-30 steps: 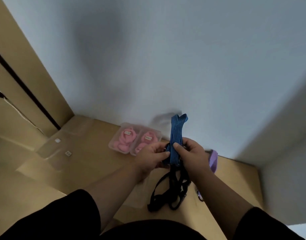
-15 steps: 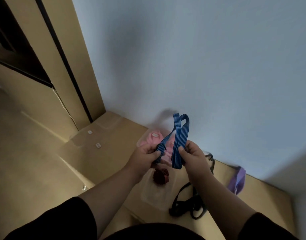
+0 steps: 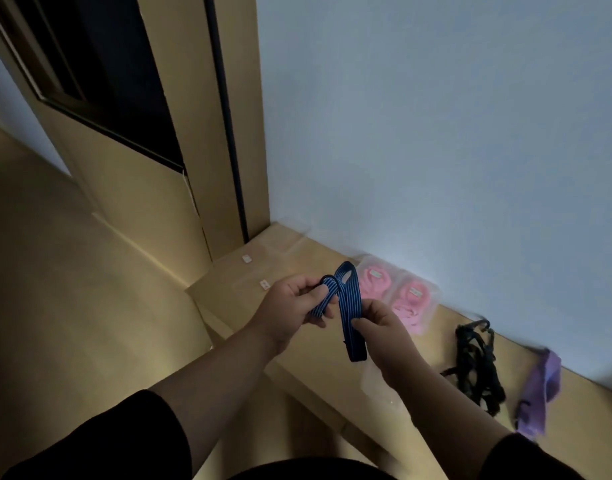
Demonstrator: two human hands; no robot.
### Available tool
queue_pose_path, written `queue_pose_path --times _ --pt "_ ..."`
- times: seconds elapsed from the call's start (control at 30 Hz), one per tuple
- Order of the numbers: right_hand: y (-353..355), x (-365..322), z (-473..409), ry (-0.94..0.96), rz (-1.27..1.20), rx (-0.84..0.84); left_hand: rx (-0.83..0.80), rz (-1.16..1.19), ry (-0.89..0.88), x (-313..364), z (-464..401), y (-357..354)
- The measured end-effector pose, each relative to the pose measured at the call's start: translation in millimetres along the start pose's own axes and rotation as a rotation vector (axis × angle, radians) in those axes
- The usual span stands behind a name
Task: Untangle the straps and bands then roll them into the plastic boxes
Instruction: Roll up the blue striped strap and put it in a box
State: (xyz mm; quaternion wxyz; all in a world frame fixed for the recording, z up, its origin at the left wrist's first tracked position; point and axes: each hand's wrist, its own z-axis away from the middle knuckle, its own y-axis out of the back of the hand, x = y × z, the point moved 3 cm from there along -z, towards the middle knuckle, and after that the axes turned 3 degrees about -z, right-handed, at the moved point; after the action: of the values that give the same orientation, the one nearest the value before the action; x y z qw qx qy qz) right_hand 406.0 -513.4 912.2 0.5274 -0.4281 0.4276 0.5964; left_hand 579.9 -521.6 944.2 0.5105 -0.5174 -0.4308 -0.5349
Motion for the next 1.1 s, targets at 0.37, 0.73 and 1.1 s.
queue_pose_path --times 0.37,0.73,1.1 --pt "-72.4 18.9 23.4 -0.071 0.037 0.148 -0.111 -0.001 -0.033 15.8 39.6 56.7" --pt "-101.8 2.0 62.1 0.233 0.137 0.054 -0.252 -0.007 -0.028 11.5 55.1 62.8" --pt "-99.9 -15.6 70.8 0.32 -0.037 0.078 -0.206 0.12 0.087 4.7 56.6 61.2"
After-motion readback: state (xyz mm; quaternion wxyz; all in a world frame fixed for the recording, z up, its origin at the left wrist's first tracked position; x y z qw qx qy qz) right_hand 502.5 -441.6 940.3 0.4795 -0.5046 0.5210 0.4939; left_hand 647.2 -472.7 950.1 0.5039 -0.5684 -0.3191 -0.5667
